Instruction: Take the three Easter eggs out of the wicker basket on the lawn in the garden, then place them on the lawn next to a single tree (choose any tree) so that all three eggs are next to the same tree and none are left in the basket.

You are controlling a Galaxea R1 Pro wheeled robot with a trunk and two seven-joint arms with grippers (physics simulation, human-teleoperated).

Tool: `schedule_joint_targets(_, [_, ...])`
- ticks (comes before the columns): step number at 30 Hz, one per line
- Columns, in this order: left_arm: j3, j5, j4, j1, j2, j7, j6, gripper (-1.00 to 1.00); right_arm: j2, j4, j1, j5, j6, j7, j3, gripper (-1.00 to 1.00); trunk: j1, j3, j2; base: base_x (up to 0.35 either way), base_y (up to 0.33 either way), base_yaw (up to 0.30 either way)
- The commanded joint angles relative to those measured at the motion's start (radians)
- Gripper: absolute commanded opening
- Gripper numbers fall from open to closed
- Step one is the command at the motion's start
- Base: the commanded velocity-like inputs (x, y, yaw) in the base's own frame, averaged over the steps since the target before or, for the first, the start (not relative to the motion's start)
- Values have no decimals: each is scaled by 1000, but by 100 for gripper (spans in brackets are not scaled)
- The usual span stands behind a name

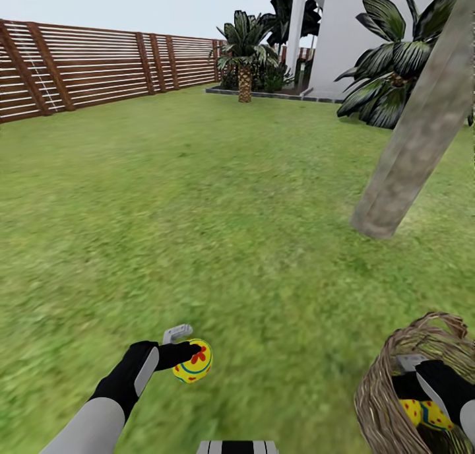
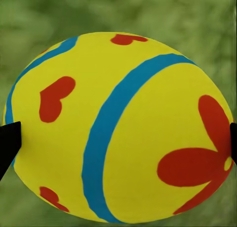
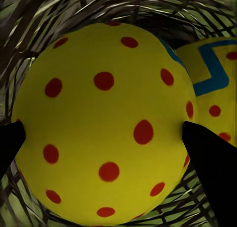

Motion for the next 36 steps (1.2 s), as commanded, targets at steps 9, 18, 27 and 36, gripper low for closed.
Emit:
schedule_joint_targets(9, [7,-1,-1,0,-7,-4,7,-100,-1,-2,0,-13,6,-1,7,-100,-4,34,2,0,0,0])
schedule_joint_targets(18, [7,1,-1,0,-6,-4,8,-100,9,-2,0,-13,6,-1,7,-100,-8,69,4,-31,0,0])
schedule_joint_targets(27, [7,0,13,0,-9,-6,8,-100,9,-1,0,-15,6,-1,7,-100,-12,104,6,-216,0,0])
schedule_joint_targets(36, [6,2,16,0,-9,-8,8,-100,6,8,0,-22,-3,3,4,-100,-15,131,8,-19,0,0])
